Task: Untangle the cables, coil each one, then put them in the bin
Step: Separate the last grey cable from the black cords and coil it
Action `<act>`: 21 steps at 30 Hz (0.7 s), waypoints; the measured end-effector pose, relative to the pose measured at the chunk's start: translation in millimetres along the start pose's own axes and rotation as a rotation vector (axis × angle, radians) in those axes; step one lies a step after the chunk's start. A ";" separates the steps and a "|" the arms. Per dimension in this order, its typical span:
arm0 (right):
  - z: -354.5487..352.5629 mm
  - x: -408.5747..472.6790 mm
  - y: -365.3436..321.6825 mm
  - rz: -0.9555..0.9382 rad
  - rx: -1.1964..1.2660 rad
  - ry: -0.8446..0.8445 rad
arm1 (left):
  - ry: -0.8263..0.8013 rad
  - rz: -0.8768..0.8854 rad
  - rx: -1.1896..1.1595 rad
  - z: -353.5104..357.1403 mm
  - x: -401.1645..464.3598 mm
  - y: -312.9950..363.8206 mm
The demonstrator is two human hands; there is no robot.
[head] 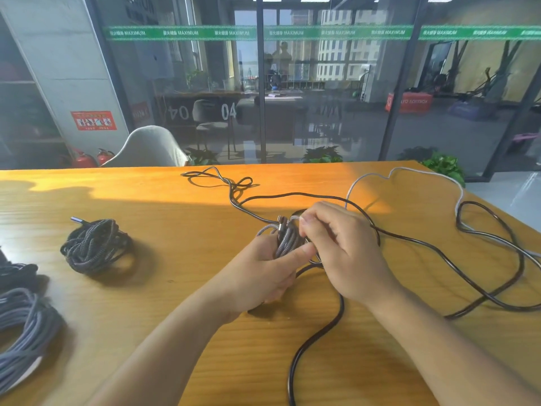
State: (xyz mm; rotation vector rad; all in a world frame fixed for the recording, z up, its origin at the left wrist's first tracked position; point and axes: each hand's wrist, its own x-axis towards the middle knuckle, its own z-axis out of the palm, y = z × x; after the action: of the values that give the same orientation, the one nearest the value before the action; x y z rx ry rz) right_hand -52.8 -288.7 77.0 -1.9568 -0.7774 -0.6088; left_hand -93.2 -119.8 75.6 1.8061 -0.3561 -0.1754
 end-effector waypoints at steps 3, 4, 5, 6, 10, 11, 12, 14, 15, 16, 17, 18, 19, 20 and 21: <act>-0.4 -0.6 -3.5 -0.019 0.010 -0.078 | -0.051 0.062 -0.009 -1.8 -2.6 -0.2; -1.0 -1.1 -3.8 -0.025 0.013 -0.099 | -0.056 0.074 -0.012 -1.4 -4.5 -0.9; -2.0 -1.8 -4.1 -0.032 0.017 -0.115 | -0.062 0.083 -0.021 -2.0 -4.6 -0.7; -3.3 -2.5 -3.8 -0.040 0.018 -0.124 | -0.070 0.083 -0.044 -1.9 -6.0 -1.2; -4.6 -5.0 -4.1 -0.079 -0.042 -0.153 | 0.018 -0.108 -0.128 0.0 11.5 10.3; -3.0 -5.7 -5.4 -0.086 -0.063 -0.166 | 0.049 -0.126 -0.127 -1.2 13.5 8.8; -1.3 -6.7 -7.4 -0.092 -0.079 -0.177 | 0.064 -0.077 -0.129 -1.5 13.7 5.4; 1.4 -8.8 -11.3 -0.096 -0.099 -0.203 | 0.084 0.041 -0.151 0.1 7.3 0.8; 2.4 -9.7 -13.1 -0.090 -0.101 -0.225 | 0.120 0.057 -0.168 -0.2 3.5 0.1; 3.1 -10.5 -14.2 -0.084 -0.102 -0.248 | 0.155 0.071 -0.182 -0.9 0.1 -2.2; 3.6 -11.3 -15.0 -0.083 -0.103 -0.266 | 0.193 0.087 -0.191 -0.8 2.7 -1.4; 4.2 -12.0 -15.6 -0.088 -0.110 -0.273 | 0.224 0.098 -0.191 -0.7 1.9 -0.7; 4.5 -12.8 -16.1 -0.095 -0.121 -0.271 | 0.247 0.103 -0.189 -1.2 2.9 1.9; 4.6 -13.3 -16.4 -0.101 -0.137 -0.264 | 0.273 0.101 -0.194 -1.6 3.9 3.2; 4.3 -13.4 -16.7 -0.106 -0.161 -0.256 | 0.301 0.100 -0.202 -2.4 4.5 1.8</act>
State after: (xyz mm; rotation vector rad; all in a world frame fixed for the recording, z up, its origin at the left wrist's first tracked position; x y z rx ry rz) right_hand -73.7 -282.1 75.4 -2.1794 -1.0231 -0.5010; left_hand -88.5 -119.5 78.3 1.5823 -0.2058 0.1267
